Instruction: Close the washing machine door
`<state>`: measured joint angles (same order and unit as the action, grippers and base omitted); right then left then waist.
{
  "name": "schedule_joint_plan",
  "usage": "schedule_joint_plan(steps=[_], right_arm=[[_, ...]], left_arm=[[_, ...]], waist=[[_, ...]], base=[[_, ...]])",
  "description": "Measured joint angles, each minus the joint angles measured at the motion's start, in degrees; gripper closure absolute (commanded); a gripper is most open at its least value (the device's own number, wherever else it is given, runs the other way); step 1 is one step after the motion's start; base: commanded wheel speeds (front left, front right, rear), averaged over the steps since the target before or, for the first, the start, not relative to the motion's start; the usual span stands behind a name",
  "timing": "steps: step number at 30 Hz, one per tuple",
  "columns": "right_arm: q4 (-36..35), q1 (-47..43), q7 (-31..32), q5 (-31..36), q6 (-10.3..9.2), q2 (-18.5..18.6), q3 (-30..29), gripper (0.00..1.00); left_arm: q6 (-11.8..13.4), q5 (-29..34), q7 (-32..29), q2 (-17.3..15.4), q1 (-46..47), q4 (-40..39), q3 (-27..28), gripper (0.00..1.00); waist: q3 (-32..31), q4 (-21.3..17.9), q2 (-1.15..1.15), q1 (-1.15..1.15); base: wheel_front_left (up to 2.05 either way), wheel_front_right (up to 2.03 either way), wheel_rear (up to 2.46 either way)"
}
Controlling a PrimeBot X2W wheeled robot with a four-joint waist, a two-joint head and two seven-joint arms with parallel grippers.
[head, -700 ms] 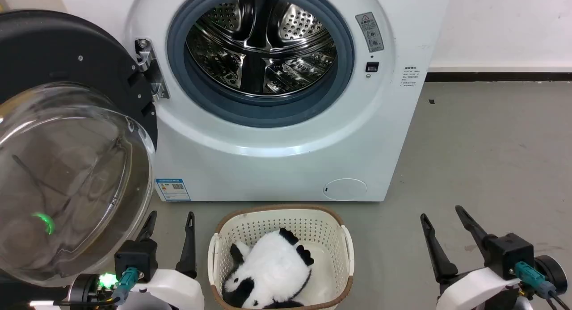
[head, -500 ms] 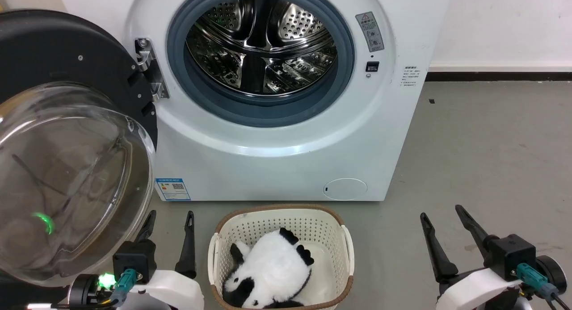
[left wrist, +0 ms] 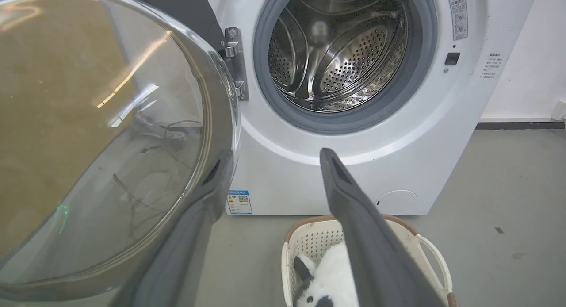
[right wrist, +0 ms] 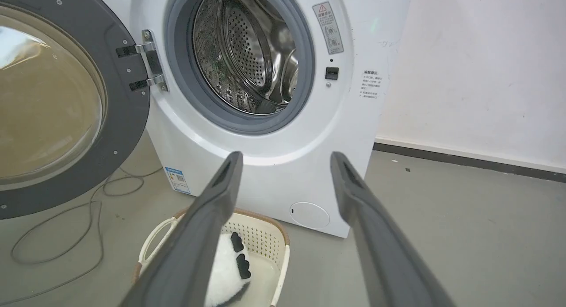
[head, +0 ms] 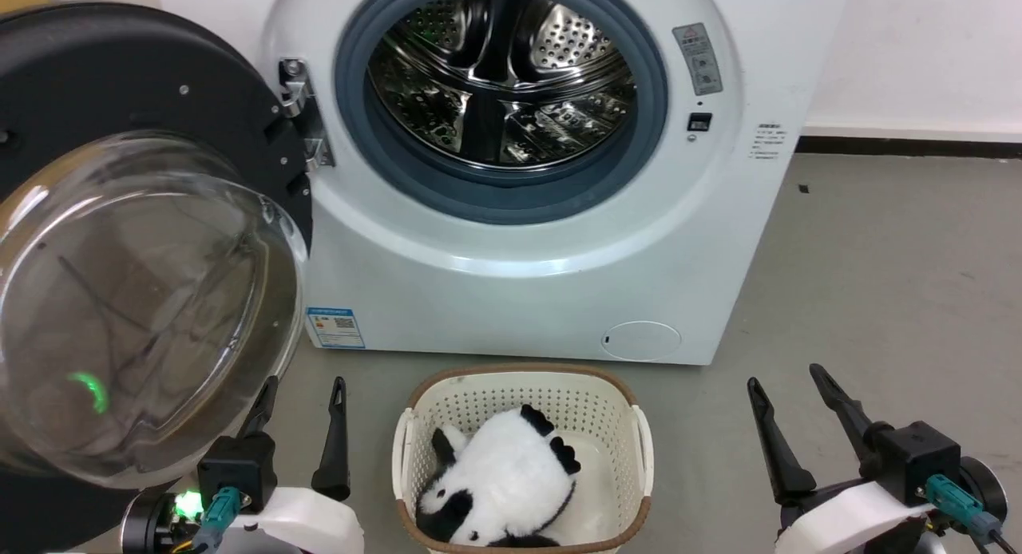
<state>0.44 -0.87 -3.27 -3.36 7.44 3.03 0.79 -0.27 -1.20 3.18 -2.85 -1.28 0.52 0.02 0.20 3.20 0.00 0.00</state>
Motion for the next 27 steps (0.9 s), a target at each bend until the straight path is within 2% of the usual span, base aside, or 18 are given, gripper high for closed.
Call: schedule_joint_plan(steps=[27], right_arm=[[0.64, -0.13, -2.99, -3.14, 0.0, 0.0, 2.24, 0.0]], left_arm=[[-0.4, -0.59, 3.08, 0.0, -1.15, -0.03, 0.38, 0.0]], waist=[[-0.44, 8.66, 0.0, 0.0]], base=[[0.0, 0.0, 0.0]])
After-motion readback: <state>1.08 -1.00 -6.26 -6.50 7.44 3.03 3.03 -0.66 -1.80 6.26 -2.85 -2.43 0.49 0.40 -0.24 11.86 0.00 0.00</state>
